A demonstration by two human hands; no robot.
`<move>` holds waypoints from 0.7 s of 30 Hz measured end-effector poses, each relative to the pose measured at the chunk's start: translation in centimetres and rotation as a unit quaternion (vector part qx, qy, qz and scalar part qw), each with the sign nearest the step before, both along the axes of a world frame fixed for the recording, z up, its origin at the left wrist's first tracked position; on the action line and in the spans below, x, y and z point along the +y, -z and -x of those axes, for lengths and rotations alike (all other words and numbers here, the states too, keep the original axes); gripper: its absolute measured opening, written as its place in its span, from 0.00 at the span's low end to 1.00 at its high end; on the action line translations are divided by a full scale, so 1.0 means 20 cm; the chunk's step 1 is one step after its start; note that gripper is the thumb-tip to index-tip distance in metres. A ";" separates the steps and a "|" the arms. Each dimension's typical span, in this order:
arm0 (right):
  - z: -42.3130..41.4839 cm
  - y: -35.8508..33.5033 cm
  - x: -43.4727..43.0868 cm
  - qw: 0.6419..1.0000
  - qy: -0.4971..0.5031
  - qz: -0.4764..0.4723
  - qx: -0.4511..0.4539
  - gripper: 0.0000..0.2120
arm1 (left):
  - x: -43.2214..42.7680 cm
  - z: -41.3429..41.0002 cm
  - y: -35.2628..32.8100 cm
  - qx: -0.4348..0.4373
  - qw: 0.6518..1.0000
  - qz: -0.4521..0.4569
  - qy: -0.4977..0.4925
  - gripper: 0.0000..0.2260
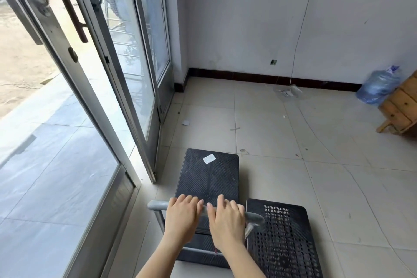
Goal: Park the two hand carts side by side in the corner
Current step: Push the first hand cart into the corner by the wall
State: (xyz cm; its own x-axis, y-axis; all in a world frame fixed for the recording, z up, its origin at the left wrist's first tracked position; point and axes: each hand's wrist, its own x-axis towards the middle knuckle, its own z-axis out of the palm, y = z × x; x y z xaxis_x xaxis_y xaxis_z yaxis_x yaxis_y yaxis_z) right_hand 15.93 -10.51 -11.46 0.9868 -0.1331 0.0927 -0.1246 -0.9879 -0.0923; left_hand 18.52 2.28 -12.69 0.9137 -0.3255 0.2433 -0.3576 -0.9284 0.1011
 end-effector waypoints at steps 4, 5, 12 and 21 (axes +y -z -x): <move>-0.26 0.02 -0.03 1.000 0.003 -0.016 -0.019 0.21 | -0.05 -0.25 0.01 0.011 1.000 -0.004 -0.021 0.16; -0.33 0.03 -0.03 0.999 0.005 -0.022 -0.023 0.21 | -0.06 -0.31 0.01 0.010 1.000 -0.005 -0.022 0.16; -0.78 0.02 -0.10 0.999 0.012 -0.029 -0.019 0.20 | -0.12 -0.76 -0.01 0.000 1.000 0.008 -0.003 0.13; -1.38 0.04 -0.17 0.999 0.028 -0.004 -0.036 0.19 | -0.19 -1.38 0.02 -0.005 1.000 -0.010 -0.002 0.16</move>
State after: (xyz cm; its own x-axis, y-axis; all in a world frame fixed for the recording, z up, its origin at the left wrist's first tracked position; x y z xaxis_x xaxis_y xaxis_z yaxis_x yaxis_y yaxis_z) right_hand 43.46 -13.95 -12.32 0.9685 -0.1893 0.1616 -0.1727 -0.9787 -0.1113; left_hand 46.12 -1.55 -13.17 0.9127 -0.3265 0.2459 -0.3544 -0.9318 0.0783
